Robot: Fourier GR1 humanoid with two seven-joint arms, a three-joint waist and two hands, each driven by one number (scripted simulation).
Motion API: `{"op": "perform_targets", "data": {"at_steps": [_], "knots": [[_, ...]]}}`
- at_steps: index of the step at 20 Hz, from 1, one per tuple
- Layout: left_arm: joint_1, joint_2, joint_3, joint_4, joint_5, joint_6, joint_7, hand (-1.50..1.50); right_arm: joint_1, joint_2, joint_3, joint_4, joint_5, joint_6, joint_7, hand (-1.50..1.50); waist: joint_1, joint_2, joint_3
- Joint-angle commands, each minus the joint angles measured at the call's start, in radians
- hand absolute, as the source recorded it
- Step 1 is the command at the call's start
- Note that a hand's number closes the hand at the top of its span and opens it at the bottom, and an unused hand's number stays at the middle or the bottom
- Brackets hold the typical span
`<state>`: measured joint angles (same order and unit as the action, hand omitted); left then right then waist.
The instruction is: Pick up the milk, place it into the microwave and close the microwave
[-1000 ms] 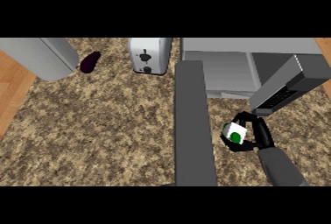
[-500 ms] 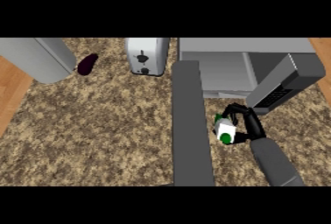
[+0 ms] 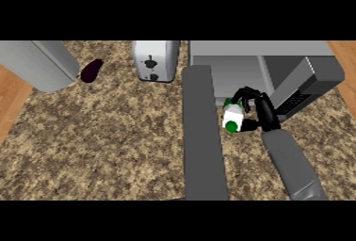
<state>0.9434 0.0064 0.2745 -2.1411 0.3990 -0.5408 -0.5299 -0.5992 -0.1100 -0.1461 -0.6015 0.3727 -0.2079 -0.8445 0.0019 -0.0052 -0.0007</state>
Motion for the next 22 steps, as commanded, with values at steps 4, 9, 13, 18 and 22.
{"op": "perform_targets", "data": {"at_steps": [4, 9, 13, 18, 22], "knots": [[-0.056, -0.002, 0.031, 0.012, 0.021, -0.008, 0.049, -1.50, -0.162, -0.029, -0.003, 0.037, 0.009, 0.025, 0.197, 1.50, 0.016, 0.007, 0.001], [-0.125, 0.049, 0.071, 0.030, 0.059, 0.002, 0.106, -1.50, -0.298, -0.024, -0.023, 0.206, 0.055, -0.107, 0.216, 1.50, 0.035, 0.017, 0.002], [-0.117, 0.037, 0.062, 0.082, 0.030, -0.045, 0.063, -1.50, -0.363, -0.070, -0.068, 0.307, 0.055, -0.188, 0.234, 1.50, 0.067, 0.027, 0.002], [-0.195, 0.031, 0.038, 0.118, -0.009, -0.013, 0.080, -1.50, -0.376, -0.091, -0.115, 0.371, 0.042, -0.314, 0.258, 1.50, 0.083, 0.041, 0.003], [-0.246, 0.064, 0.045, 0.132, -0.005, 0.000, 0.114, -1.50, -0.418, -0.124, -0.168, 0.378, 0.005, -0.367, 0.276, -1.50, 0.092, 0.055, 0.005]]}}
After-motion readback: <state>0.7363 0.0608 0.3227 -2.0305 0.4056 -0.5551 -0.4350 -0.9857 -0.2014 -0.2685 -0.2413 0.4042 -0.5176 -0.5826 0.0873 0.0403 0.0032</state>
